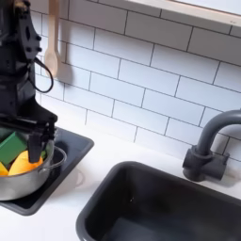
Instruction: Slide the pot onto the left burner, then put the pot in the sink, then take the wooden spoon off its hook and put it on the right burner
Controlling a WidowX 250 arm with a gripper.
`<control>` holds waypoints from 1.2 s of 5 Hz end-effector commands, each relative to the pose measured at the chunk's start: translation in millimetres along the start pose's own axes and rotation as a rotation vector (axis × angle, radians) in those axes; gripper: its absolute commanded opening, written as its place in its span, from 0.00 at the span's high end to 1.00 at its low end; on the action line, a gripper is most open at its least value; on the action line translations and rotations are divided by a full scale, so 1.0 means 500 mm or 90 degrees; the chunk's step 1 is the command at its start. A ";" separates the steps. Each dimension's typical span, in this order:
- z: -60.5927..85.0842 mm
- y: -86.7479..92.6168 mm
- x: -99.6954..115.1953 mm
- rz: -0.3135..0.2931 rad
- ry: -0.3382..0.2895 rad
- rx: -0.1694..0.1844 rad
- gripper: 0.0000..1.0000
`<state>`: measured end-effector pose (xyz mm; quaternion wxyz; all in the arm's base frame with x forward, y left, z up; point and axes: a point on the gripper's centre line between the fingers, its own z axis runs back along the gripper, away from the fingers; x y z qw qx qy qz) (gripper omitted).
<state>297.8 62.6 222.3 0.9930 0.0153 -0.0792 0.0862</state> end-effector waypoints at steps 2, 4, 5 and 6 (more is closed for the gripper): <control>-0.048 0.072 0.091 0.022 0.002 0.009 0.00; -0.086 0.079 0.100 0.020 0.009 0.020 0.00; -0.091 0.082 0.100 0.017 0.008 0.024 0.00; -0.104 0.084 0.104 0.017 0.017 0.027 0.00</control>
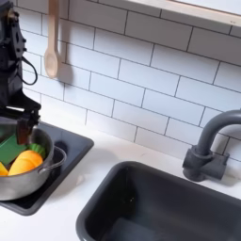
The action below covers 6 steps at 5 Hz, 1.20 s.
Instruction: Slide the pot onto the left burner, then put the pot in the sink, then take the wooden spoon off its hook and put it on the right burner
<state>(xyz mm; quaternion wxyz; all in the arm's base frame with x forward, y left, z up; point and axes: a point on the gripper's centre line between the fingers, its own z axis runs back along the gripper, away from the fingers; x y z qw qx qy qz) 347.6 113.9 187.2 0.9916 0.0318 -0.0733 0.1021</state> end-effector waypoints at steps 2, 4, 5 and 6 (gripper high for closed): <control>-0.037 0.002 -0.002 -0.004 0.026 0.003 0.00; -0.041 0.004 0.000 0.003 0.030 -0.007 0.00; -0.041 0.001 0.002 -0.002 0.029 -0.008 0.28; -0.044 0.000 -0.005 0.006 0.032 -0.017 1.00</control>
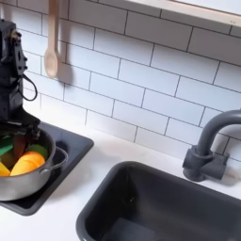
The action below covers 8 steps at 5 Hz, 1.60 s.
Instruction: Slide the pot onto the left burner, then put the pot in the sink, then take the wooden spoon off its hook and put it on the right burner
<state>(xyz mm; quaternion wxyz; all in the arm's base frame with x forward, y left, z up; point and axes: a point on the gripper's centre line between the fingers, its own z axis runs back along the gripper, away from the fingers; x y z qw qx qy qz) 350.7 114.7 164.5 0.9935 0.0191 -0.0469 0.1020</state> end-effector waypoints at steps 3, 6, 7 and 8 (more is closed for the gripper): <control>0.024 0.003 0.003 0.002 -0.034 -0.022 1.00; 0.076 0.008 -0.005 0.013 -0.059 -0.035 1.00; 0.085 0.029 -0.009 0.028 -0.068 -0.022 1.00; 0.085 0.065 -0.013 0.051 -0.074 -0.005 1.00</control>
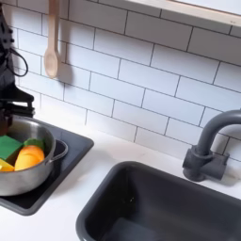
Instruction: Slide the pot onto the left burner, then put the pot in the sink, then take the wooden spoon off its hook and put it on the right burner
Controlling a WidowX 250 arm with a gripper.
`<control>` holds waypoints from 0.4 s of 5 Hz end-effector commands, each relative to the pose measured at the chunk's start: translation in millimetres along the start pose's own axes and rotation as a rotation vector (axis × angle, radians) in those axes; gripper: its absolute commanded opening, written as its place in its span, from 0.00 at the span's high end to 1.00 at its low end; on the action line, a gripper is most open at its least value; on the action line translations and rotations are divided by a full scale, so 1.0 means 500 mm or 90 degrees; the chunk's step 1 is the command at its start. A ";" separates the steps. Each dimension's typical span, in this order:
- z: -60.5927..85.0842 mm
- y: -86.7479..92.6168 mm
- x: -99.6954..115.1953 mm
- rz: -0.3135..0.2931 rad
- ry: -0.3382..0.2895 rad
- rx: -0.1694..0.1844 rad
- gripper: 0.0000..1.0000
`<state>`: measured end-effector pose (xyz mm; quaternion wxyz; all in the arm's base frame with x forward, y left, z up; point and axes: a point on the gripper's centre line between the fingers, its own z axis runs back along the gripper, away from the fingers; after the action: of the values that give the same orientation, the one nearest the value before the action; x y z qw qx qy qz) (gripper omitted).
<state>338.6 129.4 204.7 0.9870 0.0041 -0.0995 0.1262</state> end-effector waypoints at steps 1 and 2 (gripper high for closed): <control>0.021 0.051 0.000 0.029 -0.026 0.027 1.00; 0.012 0.074 -0.025 0.057 -0.008 0.036 1.00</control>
<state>319.5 161.7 210.5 0.9786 0.0282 -0.1075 0.1732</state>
